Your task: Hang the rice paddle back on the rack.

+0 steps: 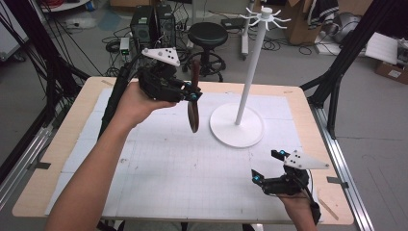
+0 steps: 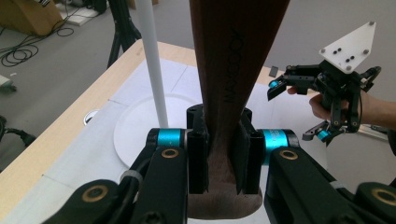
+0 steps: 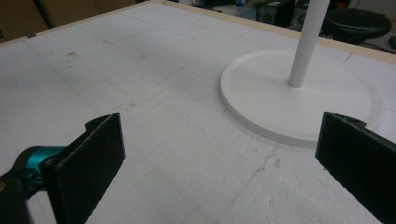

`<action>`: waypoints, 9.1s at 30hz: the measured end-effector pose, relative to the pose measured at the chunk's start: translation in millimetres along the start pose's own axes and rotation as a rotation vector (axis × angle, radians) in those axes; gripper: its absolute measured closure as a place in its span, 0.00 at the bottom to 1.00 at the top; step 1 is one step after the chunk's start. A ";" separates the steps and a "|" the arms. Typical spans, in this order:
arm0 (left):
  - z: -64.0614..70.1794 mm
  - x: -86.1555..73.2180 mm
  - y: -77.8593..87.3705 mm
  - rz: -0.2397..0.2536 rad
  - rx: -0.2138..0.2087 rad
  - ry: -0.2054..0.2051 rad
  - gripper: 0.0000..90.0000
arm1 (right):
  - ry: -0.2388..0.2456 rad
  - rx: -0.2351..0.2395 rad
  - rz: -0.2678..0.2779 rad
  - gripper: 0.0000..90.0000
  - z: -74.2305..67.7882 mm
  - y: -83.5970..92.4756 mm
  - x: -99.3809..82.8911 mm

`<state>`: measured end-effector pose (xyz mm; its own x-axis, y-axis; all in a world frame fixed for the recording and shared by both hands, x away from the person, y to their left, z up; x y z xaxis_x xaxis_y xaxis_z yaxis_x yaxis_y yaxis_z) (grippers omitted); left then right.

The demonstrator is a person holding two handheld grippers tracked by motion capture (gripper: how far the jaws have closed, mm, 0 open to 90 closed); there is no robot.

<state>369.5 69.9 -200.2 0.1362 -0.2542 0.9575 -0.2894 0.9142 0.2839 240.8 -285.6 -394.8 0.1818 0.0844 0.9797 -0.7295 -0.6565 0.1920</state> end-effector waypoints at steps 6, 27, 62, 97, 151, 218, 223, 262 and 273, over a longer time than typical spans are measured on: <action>0.4 13.4 -8.2 -0.005 -0.001 -0.012 0.86 | 0.003 0.001 0.003 0.01 0.8 0.2 -0.1; -2.7 56.2 -42.0 -0.031 0.030 -0.024 0.86 | 0.000 0.003 0.008 0.01 1.1 1.0 0.3; -17.9 88.1 -82.9 -0.064 0.131 0.009 0.86 | -0.007 0.011 0.008 0.01 0.3 1.5 0.2; -28.3 98.0 -104.2 -0.102 0.185 0.027 0.86 | -0.014 0.016 0.015 0.01 -0.9 1.4 0.9; -41.0 92.3 -120.4 -0.093 0.170 0.074 0.82 | -0.018 0.016 0.021 0.01 0.4 5.2 1.3; -25.8 -24.9 10.7 -0.003 0.126 0.082 0.02 | -0.014 0.018 0.001 0.01 -4.2 -4.4 -1.7; -22.1 -36.1 23.0 0.021 0.152 0.096 0.02 | -0.013 0.016 -0.001 0.01 -4.6 -5.1 -1.6; 12.6 -154.6 87.3 0.098 0.274 0.156 0.02 | -0.014 -0.019 0.038 0.00 1.9 3.6 0.3; 17.3 -187.7 95.8 0.076 0.265 0.166 0.02 | -0.012 -0.019 0.034 0.00 -0.3 3.7 1.0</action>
<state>299.8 199.8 -351.8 0.2513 -0.1129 0.9613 -0.5382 0.8092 0.2357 238.0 -287.6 -393.1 0.1642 0.0531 0.9850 -0.7482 -0.6441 0.1595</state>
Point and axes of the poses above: each handheld gripper's, and its own axes: y roughly backward along the jaws, x roughly out of its top, z roughly to its right, the point moved 1 cm from there along -y, roughly forward along the jaws, and after that the axes turned 13 degrees about z, right-handed, at the moved point
